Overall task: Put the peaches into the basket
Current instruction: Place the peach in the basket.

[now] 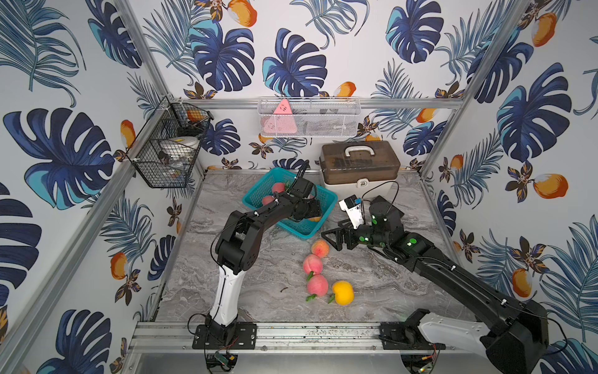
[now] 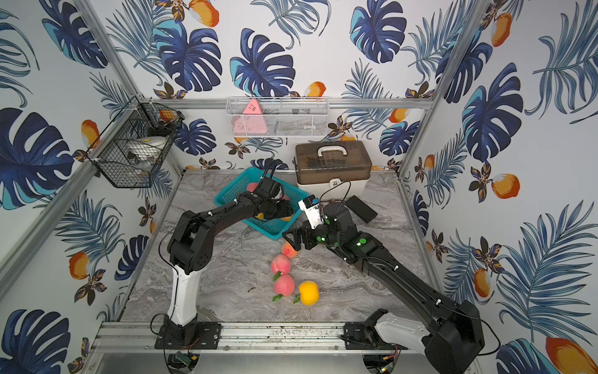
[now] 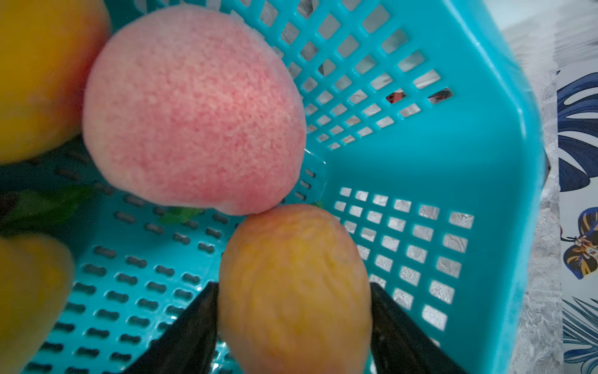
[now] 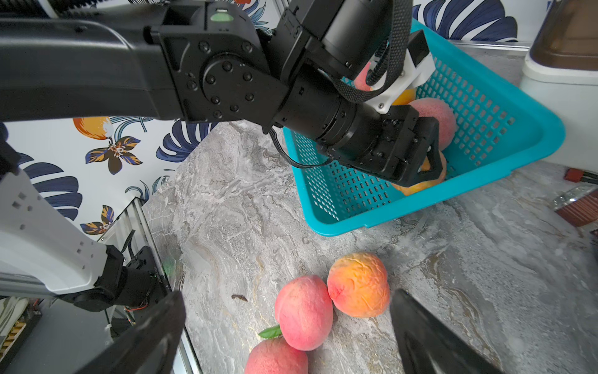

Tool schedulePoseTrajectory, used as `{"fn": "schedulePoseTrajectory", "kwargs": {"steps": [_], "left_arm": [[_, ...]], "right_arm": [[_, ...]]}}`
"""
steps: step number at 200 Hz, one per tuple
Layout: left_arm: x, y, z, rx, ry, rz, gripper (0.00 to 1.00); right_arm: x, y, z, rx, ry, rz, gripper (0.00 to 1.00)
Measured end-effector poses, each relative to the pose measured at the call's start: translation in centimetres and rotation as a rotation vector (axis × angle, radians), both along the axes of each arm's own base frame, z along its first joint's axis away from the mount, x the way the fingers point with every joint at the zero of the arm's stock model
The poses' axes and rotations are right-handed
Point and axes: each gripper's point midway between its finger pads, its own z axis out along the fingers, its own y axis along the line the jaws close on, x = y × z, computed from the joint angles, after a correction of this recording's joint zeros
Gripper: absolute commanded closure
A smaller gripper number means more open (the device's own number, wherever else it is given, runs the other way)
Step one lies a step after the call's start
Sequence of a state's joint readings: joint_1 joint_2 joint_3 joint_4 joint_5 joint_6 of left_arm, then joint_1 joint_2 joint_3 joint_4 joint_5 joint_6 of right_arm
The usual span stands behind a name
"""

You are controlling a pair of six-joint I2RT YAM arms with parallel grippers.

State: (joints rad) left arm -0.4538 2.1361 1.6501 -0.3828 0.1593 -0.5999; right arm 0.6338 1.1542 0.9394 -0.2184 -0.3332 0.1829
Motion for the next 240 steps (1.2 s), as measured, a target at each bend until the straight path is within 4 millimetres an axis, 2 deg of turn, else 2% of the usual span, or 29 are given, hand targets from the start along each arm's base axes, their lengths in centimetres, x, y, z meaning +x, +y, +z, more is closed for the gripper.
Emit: {"fn": "schedulePoseTrajectory", "kwargs": {"steps": [123, 205, 240], "left_arm": [[-0.1, 0.3, -0.2, 0.012, 0.005, 0.006, 0.22], [-0.9, 0.8, 2.4, 0.009, -0.040, -0.004, 0.19], [-1.3, 1.2, 3.9, 0.006, -0.065, -0.005, 0.18]], "right_arm": [[-0.2, -0.3, 0.4, 0.008, -0.012, -0.003, 0.00], [-0.4, -0.8, 1.1, 0.012, -0.030, -0.018, 0.00], [-0.5, -1.3, 0.5, -0.015, 0.000, -0.041, 0.00]]}}
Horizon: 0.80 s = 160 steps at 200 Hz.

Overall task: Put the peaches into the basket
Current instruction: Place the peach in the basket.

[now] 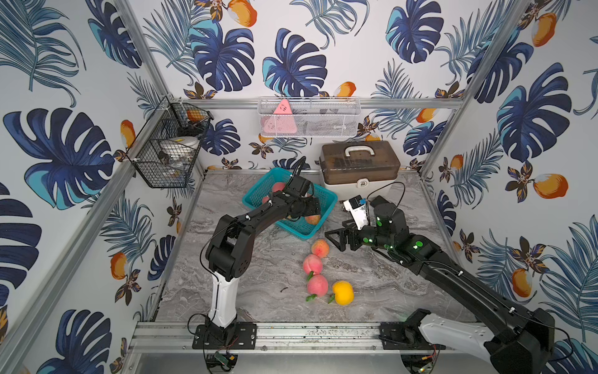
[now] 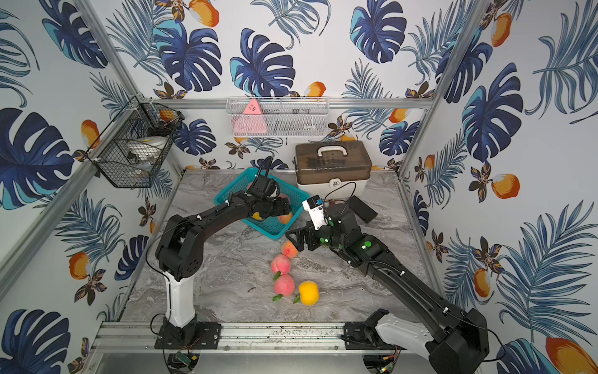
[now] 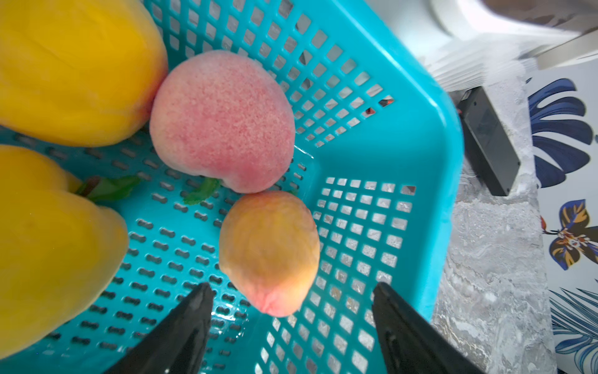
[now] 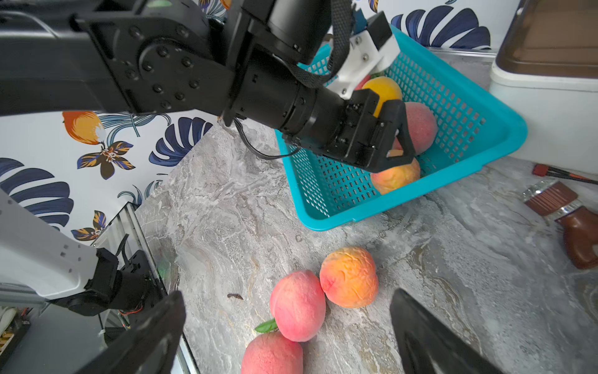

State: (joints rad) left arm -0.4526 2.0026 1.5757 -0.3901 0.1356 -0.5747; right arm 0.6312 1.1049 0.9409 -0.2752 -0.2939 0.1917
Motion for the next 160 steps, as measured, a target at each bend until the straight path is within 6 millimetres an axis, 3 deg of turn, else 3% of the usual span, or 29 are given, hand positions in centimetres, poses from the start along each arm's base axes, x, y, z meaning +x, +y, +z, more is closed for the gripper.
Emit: {"fn": "schedulePoseTrajectory", "kwargs": {"steps": [81, 118, 160], "left_arm": [[-2.8, 0.5, 4.5, -0.032, -0.057, -0.023, 0.16], [-5.5, 0.4, 6.8, -0.037, -0.087, -0.069, 0.14], [-8.8, 0.1, 7.9, -0.027, -0.092, -0.124, 0.09]], "right_arm": [[-1.3, -2.0, -1.0, -0.023, 0.070, -0.073, 0.00], [-3.0, -4.1, -1.8, -0.040, 0.110, -0.134, 0.00], [-4.9, -6.5, -3.0, -0.073, 0.162, -0.208, 0.00]]}}
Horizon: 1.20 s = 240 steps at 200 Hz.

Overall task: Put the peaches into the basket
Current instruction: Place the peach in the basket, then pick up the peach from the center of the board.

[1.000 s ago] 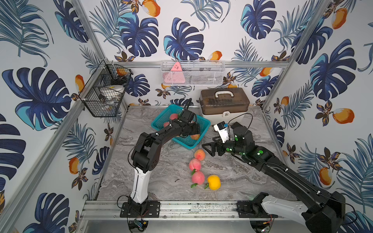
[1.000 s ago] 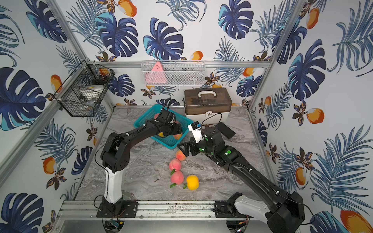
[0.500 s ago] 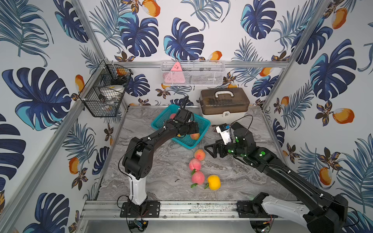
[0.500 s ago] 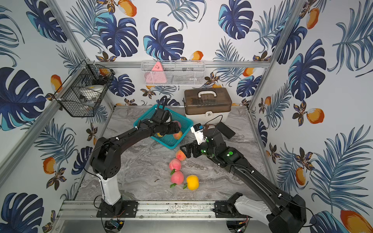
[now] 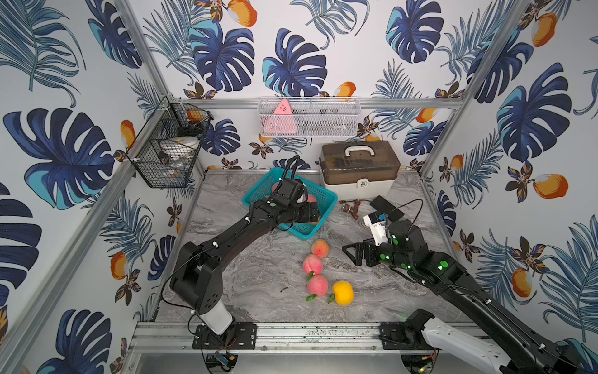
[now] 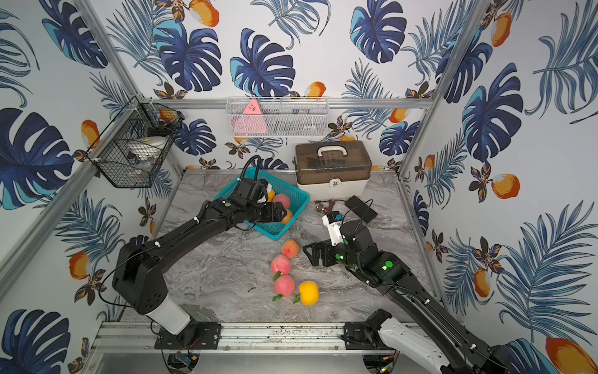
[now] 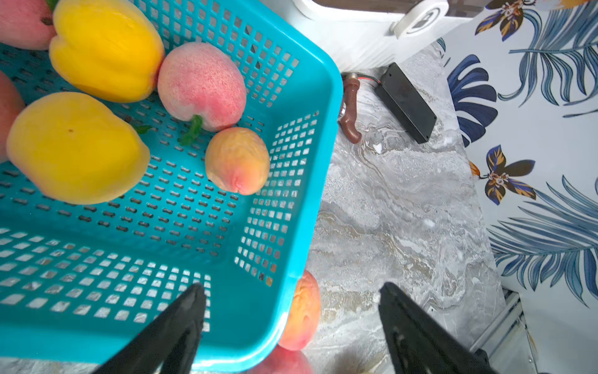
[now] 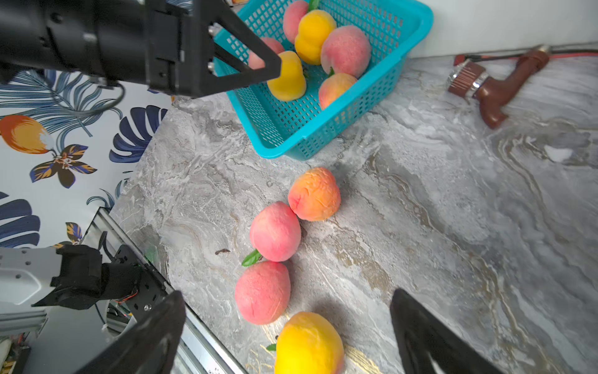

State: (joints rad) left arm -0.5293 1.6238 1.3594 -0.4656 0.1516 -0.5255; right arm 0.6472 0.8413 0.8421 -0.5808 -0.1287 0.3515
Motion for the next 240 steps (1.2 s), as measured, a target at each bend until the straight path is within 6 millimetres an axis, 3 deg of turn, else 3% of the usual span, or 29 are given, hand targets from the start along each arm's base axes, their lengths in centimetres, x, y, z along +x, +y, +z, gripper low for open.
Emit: {"fn": "schedulePoseTrajectory", "kwargs": {"steps": [38, 74, 129, 197, 240], "left_arm": [[-3.0, -0.5, 0.3, -0.006, 0.011, -0.052, 0.01], [-6.6, -0.3, 0.2, -0.009, 0.035, -0.100, 0.01], [-11.7, 0.5, 0.5, -0.029, 0.062, -0.152, 0.01], [-14.8, -0.1, 1.3, -0.101, 0.101, -0.200, 0.01], [-15.7, -0.1, 0.0, -0.119, 0.150, -0.195, 0.01]], "right_arm": [[-2.7, -1.6, -2.1, -0.057, 0.069, -0.044, 0.00], [-4.5, -1.4, -3.9, -0.125, 0.110, -0.038, 0.00], [-7.0, -1.2, -8.8, -0.222, 0.192, -0.031, 0.00], [-8.0, 1.1, -12.5, -0.260, 0.214, 0.021, 0.00], [-8.0, 1.9, -13.6, -0.259, 0.218, 0.036, 0.00]]}}
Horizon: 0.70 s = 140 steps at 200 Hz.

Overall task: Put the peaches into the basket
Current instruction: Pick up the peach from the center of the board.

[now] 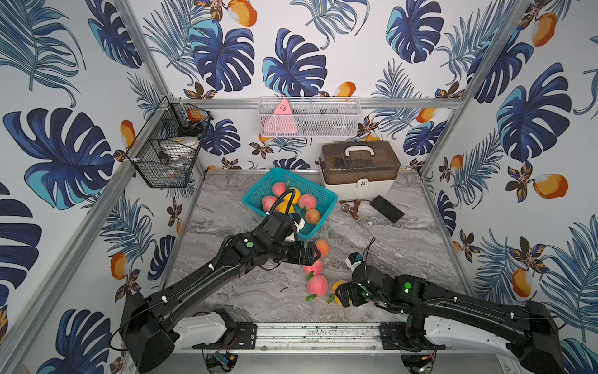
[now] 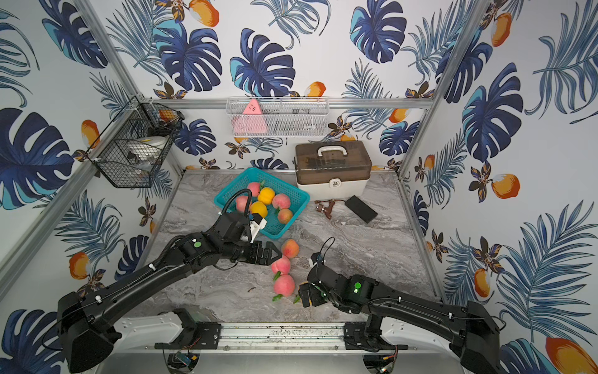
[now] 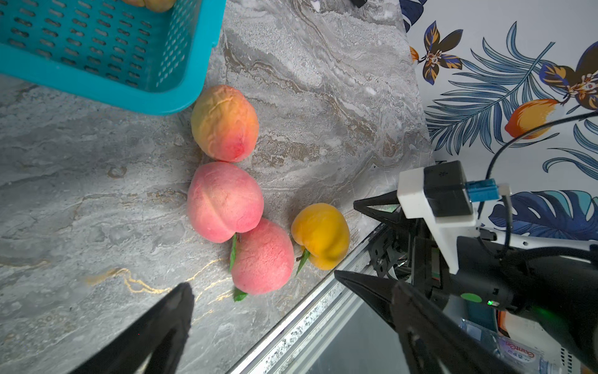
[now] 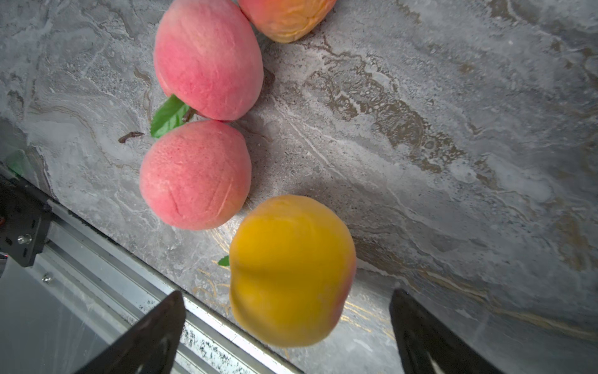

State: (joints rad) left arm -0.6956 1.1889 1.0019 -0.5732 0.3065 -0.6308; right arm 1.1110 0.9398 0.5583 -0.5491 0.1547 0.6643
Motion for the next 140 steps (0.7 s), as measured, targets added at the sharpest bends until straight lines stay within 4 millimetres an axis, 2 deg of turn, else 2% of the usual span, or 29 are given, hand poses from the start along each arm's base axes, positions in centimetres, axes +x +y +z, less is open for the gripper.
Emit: {"fn": "schedulePoseTrajectory", "kwargs": {"steps": [70, 107, 140], "left_arm": [[-0.7, -0.8, -0.3, -0.028, 0.038, -0.037, 0.01], [-0.8, -0.8, -0.2, -0.034, 0.034, -0.040, 0.01], [-0.9, -0.8, -1.0, -0.044, 0.052, -0.025, 0.01]], "right_arm": [[0.3, 0.9, -1.3, -0.013, 0.002, 0.023, 0.02], [0.1, 1.1, -2.1, -0.009, 0.014, 0.030, 0.07], [-0.1, 1.0, -2.7, -0.020, 0.029, 0.032, 0.09]]}}
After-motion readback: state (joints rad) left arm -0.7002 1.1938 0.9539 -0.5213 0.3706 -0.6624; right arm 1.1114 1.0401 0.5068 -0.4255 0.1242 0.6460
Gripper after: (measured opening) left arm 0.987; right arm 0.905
